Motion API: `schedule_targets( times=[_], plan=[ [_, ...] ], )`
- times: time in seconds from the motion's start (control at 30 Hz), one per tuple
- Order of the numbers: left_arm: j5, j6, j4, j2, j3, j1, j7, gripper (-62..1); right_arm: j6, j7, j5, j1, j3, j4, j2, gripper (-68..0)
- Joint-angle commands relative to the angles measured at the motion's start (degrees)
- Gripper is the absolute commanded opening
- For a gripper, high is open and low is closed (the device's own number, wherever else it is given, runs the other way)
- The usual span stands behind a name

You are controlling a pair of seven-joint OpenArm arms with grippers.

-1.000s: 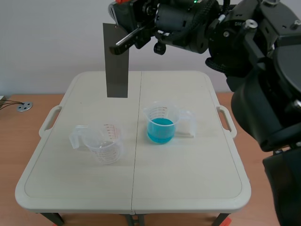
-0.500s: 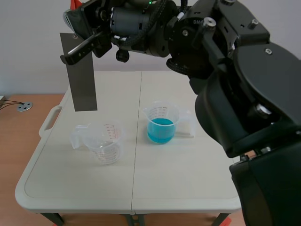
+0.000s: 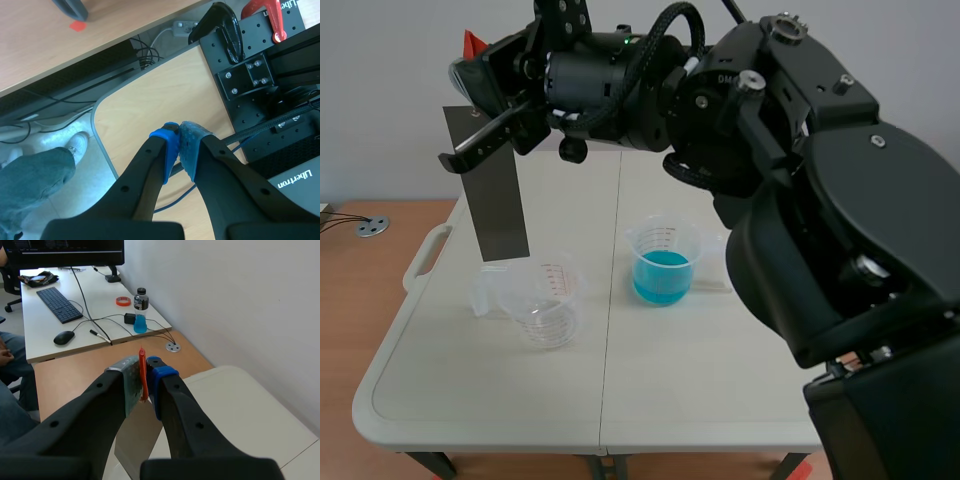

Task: Hold the metal plate by the orange handle, dip it into the blue solution, take it out and point at it, then put the plate back in the beaker on the left.
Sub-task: 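Put the plate into the left beaker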

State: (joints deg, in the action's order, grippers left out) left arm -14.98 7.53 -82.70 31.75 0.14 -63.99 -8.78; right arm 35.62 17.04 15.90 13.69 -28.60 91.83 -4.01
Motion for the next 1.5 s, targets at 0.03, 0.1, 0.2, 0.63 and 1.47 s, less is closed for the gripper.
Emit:
schedule_targets(
  times=[0.03, 0.1, 0.2, 0.63, 1.47],
  plan=[
    [-0.17, 0.15, -0.59, 0.22, -0.09, -0.59, -0.31, -59.4, -0.24, -0.68, 0.22, 0.22, 0.02, 0.96, -0.44, -66.2],
    [-0.17, 0.15, -0.59, 0.22, -0.09, -0.59, -0.31, -59.4, -0.31, -0.61, -0.28, -0.28, 0.02, 0.96, -0.46, -66.2],
    [-0.17, 0.15, -0.59, 0.2, -0.09, -0.59, -0.28, -59.4, -0.96, -0.63, -1.01, -0.55, 0.02, 0.96, -0.44, -66.2],
    [-0.17, 0.13, -0.59, 0.22, -0.09, -0.59, -0.26, -59.4, -1.75, -2.73, -3.85, -0.52, 0.02, -1.49, -0.44, -66.0],
    [-0.17, 0.11, -0.59, 0.7, -0.11, -0.59, -0.26, -59.4, -3.28, -10.38, -8.09, -0.52, 0.15, -13.05, -0.44, -66.0]
  ],
)
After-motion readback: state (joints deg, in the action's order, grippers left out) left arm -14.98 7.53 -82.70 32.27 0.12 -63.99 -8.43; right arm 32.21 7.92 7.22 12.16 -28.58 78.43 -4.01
